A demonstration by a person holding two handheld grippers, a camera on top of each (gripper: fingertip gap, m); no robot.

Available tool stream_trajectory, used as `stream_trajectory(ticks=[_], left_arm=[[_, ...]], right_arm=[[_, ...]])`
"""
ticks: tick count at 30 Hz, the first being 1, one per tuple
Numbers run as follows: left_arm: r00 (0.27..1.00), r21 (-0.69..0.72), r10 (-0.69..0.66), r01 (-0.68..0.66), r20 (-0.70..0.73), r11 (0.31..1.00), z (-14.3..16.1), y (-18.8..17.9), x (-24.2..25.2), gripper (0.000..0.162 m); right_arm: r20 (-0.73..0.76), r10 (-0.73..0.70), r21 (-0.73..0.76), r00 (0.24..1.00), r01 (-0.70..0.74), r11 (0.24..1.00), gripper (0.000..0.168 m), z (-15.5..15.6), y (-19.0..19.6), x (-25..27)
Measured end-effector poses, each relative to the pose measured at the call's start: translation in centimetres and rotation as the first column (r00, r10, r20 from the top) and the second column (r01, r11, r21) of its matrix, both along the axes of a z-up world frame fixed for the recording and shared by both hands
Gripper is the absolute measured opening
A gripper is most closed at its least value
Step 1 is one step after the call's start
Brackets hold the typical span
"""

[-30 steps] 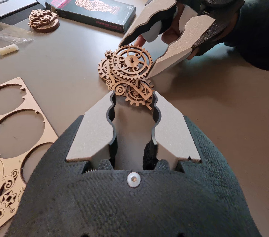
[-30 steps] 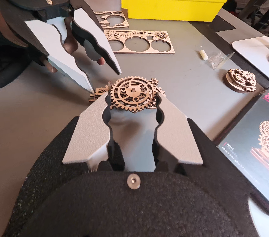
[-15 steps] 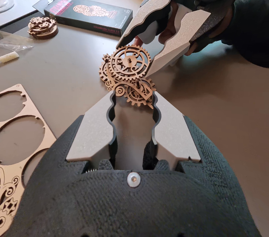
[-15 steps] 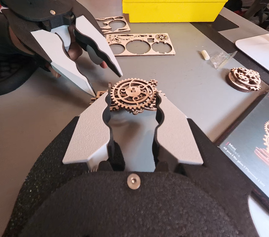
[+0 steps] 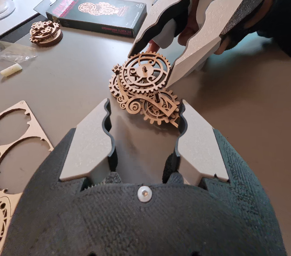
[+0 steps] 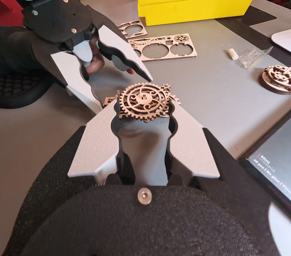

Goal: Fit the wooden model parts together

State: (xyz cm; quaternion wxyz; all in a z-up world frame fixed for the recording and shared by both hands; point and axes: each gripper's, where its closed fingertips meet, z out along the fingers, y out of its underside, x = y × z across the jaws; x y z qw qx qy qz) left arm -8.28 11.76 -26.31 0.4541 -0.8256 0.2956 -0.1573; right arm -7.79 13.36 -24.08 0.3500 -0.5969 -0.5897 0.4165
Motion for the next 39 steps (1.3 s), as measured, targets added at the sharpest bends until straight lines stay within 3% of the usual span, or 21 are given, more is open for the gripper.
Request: stream_trajectory(ticks=[6,16,26,39], left_arm=[[1.000,-0.014,-0.018,0.018,-0.004,1.000,-0.2,-0.4,0.3,0.077],[0.998,-0.011,-0.006,0.006,-0.057,1.000,-0.7,-0.4,0.3,0.077],[0.997,-0.006,0.001,-0.002,-0.074,1.000,-0.8,-0.4,0.2,0.077],[0.986,0.031,-0.020,0.025,-0.165,0.999,-1.2,-0.5,0.4,0.077]], right_arm=[[0.009,0.020,-0.012,1.000,-0.020,1.000,0.060,-0.1,-0.1,0.2],[0.046,0.036,0.035,0.998,-0.038,0.999,0.060,-0.5,-0.2,0.4],[0.073,0.022,0.247,0.997,-0.039,0.968,0.066,0.5,0.1,0.0],[0.193,0.048,0.214,0.980,-0.089,0.973,0.064,-1.5,-0.5,-0.6]])
